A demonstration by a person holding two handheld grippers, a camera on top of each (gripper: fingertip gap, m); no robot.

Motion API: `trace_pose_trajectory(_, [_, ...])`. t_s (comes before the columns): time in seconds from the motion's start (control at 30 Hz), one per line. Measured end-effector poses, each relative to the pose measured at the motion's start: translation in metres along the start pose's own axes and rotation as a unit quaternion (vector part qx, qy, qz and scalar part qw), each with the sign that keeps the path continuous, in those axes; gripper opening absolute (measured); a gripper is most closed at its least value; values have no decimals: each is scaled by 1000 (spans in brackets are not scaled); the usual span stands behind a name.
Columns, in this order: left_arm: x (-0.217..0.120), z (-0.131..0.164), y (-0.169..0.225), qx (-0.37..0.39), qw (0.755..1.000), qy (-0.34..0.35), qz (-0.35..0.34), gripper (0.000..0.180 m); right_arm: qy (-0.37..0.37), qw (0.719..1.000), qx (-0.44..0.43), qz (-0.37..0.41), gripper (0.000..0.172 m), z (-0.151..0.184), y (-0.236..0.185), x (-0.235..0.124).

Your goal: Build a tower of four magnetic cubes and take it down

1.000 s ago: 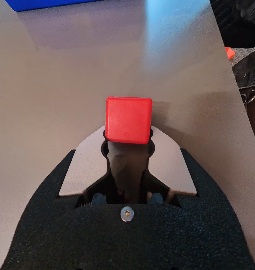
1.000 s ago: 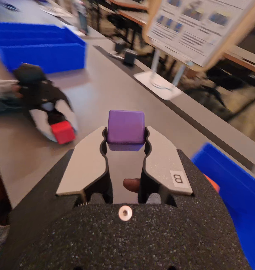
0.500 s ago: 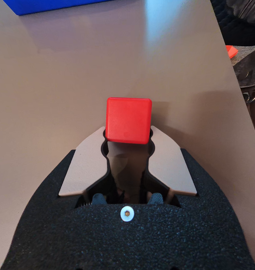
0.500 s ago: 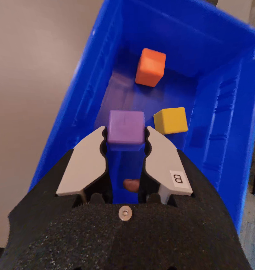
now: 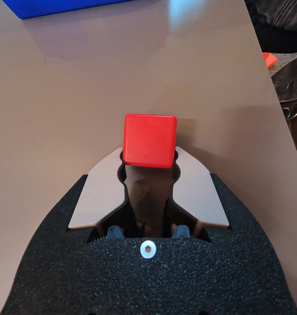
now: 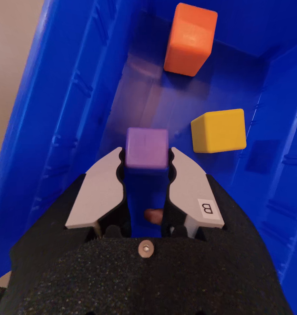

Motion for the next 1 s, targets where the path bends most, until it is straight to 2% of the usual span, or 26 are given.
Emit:
trace_pose_trajectory(0.1, [0,0,0,0,1000,0,0,52,-6,1000,4,-4,50,2,0,-1])
trace_pose_trajectory(0.17, [0,0,0,0,1000,0,0,52,15,1000,16,10,64,-1,3,-8])
trace_pose_trajectory(0.27, [0,0,0,-1,1000,0,1,52,111,990,47,68,76,-18,10,-39])
trace_pose_trajectory(0.33, [0,0,0,-1,1000,0,2,52,233,968,42,86,83,-40,2,-71])
trace_pose_trajectory(0.37, [0,0,0,-1,1000,0,2,52,298,952,22,72,86,-52,-11,-88])
trace_pose_trajectory(0.47, [0,0,0,-1,1000,0,2,52,443,892,-82,-39,88,-81,-73,-127])
trace_pose_trajectory(0.53, [0,0,0,0,1000,0,2,52,472,853,-174,-137,85,-89,-125,-137])
trace_pose_trajectory(0.6, [0,-1,0,1,1000,0,2,52,450,821,-269,-227,81,-89,-176,-130])
trace_pose_trajectory(0.67, [0,-1,0,3,1000,1,2,52,392,806,-342,-283,79,-86,-218,-108])
trace_pose_trajectory(0.83, [0,-1,1,5,1000,1,3,52,225,822,-404,-333,75,-76,-279,-37])
trace_pose_trajectory(1.0, [0,-1,1,9,1000,1,1,52,183,821,-431,-326,65,-69,-296,-6])
Point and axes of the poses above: each gripper's, where its closed fingertips meet, x out along the fingers, z out of its underside, y = z × x across the jaws, the point moved 6 cm from there along -x, back along the fingers, and after that the axes turned 6 degrees about -x, right-handed, at the moved point
